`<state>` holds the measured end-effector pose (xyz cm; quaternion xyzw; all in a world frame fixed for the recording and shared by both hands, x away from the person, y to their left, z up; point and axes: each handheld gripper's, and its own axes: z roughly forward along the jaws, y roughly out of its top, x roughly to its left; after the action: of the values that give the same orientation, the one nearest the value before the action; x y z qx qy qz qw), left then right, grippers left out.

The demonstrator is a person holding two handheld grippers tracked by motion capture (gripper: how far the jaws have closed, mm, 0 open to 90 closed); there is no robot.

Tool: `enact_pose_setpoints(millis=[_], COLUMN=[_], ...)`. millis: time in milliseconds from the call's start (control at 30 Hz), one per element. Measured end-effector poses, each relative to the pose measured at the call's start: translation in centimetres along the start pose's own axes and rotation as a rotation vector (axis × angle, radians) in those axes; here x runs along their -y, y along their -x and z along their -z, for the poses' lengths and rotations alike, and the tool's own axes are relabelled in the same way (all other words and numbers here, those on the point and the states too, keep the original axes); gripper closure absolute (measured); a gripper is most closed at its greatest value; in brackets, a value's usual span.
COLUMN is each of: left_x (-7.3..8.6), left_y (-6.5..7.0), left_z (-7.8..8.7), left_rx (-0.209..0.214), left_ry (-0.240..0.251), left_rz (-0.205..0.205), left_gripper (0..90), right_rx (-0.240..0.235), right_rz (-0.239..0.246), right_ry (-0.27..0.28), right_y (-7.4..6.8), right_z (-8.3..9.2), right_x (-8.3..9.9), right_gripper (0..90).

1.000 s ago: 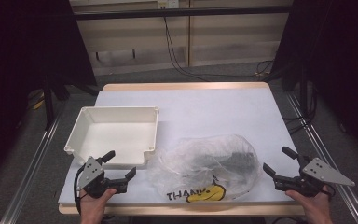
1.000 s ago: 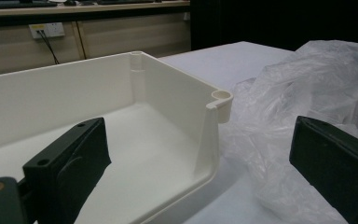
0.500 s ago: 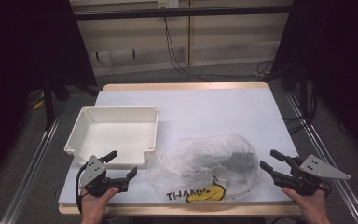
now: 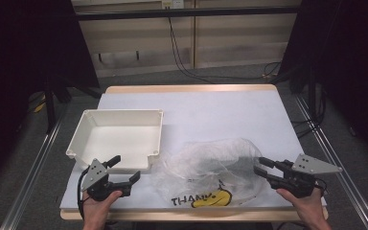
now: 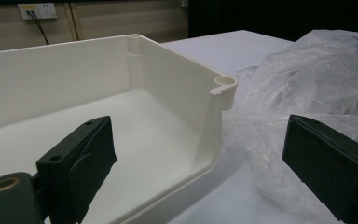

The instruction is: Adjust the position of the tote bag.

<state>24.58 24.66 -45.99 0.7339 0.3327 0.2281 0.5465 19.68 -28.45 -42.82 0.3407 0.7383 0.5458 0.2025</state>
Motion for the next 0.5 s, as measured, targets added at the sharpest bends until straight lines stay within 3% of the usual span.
enact_pose_setpoints(millis=[200,233,333,500], left_x=[-0.3,-0.3,-0.1,-0.1], left_y=[0.0,0.0,0.1,0.4], left_z=[0.0,0.1,0.2,0.4], left_rx=[-0.003,-0.012,-0.001,0.007], left_ry=[0.0,-0.005,-0.002,-0.012], left_rz=[0.003,-0.013,0.014,-0.003], left_gripper=[9.5,9.7,9.7,9.7], right_rx=[-0.072,-0.075,-0.094,-0.128], right_rz=[0.007,0.008,-0.001,0.007], right_ry=[-0.025,-0.028,-0.041,-0.069], right_y=[-0.4,-0.4,-0.6,-0.9], right_z=[-1.5,-1.7,-2.3,-2.9], right_x=[-0.9,-1.0,-1.2,-1.6], right_gripper=[59.3,59.3,58.9,59.7])
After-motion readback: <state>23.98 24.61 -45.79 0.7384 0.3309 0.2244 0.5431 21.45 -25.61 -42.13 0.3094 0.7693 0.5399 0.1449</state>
